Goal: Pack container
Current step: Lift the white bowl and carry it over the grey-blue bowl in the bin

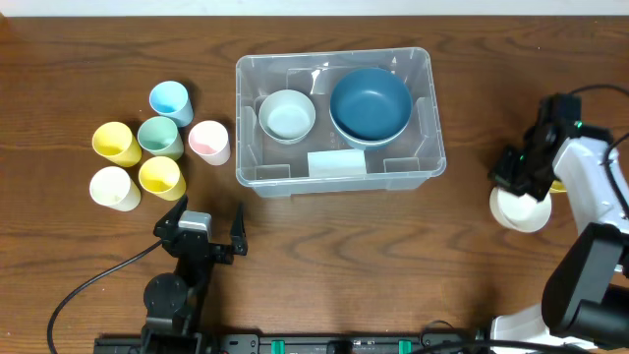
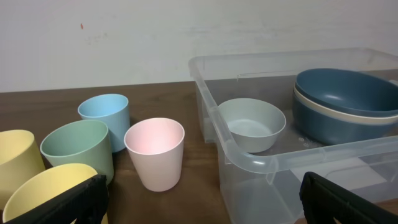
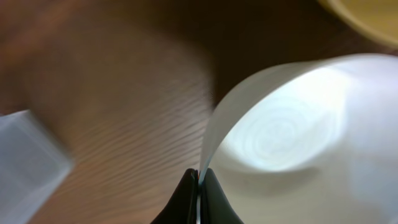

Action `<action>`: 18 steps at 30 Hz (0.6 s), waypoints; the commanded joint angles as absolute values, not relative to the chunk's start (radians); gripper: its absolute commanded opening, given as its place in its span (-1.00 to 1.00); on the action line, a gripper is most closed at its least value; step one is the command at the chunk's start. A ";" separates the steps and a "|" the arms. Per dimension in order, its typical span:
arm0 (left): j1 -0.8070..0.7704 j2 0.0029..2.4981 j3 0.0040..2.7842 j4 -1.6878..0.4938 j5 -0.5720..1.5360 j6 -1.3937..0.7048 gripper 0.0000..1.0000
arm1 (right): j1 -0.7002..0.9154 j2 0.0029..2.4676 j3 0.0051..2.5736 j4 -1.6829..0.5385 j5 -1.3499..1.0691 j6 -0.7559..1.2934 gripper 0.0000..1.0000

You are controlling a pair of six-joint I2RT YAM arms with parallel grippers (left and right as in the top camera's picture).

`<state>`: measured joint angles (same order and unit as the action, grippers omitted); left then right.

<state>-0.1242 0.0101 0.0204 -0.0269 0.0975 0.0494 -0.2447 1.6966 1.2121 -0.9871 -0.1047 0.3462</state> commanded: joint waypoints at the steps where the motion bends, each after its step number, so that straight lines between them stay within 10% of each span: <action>1: -0.119 0.004 0.004 -0.063 0.105 0.052 0.96 | -0.245 1.633 1.314 -1.023 -0.139 0.305 -0.98; 18: -0.119 0.004 0.004 -0.063 0.105 0.052 0.96 | 0.171 1.378 1.557 -1.080 -0.220 0.029 -0.98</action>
<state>-0.1242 0.0101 0.0204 -0.0269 0.0975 0.0494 0.0608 1.4117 1.5116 -1.0946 -0.2127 0.0933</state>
